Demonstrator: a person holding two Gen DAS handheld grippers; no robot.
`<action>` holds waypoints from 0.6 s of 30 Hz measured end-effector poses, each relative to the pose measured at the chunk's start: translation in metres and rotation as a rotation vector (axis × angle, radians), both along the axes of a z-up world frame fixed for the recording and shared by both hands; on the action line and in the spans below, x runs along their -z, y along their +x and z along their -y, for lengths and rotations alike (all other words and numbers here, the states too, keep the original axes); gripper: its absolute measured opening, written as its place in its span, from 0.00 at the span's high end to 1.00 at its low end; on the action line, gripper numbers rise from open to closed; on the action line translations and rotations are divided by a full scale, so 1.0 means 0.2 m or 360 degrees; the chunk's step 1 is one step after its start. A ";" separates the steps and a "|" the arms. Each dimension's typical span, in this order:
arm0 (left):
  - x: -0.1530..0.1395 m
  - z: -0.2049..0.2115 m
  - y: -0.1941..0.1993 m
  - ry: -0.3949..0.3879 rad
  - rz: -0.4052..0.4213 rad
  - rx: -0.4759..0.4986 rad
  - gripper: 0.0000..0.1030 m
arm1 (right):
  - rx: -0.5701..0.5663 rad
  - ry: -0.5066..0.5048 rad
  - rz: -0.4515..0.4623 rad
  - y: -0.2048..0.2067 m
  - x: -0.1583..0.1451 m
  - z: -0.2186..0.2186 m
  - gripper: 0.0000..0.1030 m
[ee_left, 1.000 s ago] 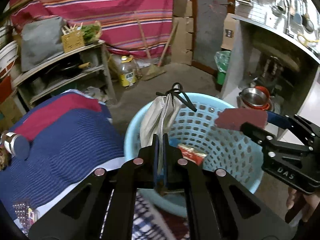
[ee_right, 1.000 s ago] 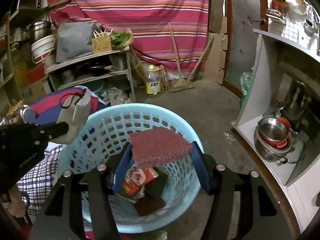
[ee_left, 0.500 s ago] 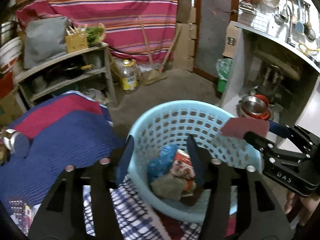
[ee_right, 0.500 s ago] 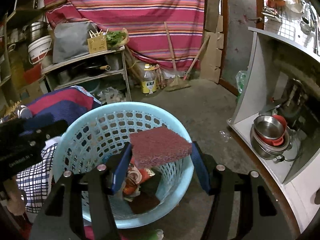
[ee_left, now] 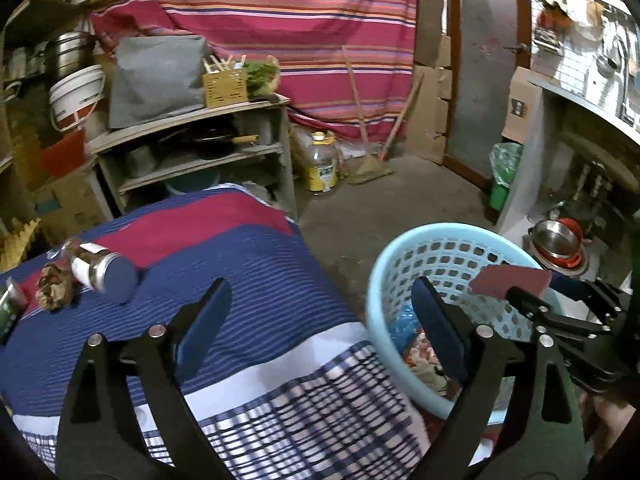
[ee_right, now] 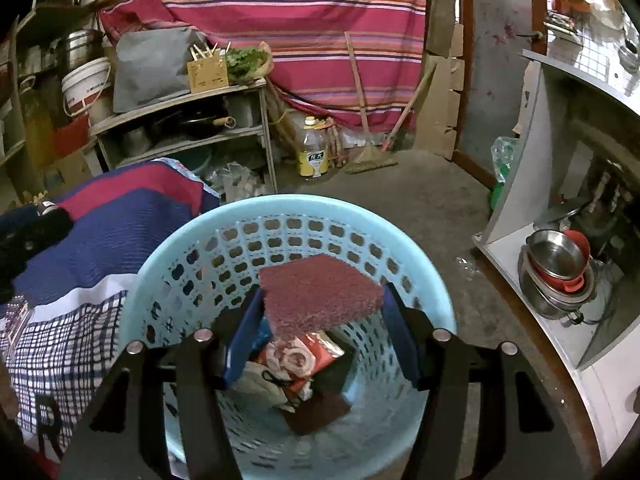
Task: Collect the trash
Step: 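Carry the mask and brown pad over the blue basket and release both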
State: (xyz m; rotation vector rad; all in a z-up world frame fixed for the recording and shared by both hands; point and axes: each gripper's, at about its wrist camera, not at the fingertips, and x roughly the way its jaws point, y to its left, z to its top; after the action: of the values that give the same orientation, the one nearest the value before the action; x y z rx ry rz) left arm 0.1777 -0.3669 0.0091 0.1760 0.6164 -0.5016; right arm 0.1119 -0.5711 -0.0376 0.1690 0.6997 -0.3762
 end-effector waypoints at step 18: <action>-0.17 -0.48 0.12 -0.0042 0.0106 -0.0240 0.06 | -0.0024 -0.0040 -0.0001 0.16 -0.06 -0.35 0.15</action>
State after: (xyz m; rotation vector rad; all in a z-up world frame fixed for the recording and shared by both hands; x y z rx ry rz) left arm 0.2015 -0.2705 0.0426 0.1193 0.5532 -0.3567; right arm 0.1442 -0.5007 -0.0259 0.1399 0.6963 -0.3705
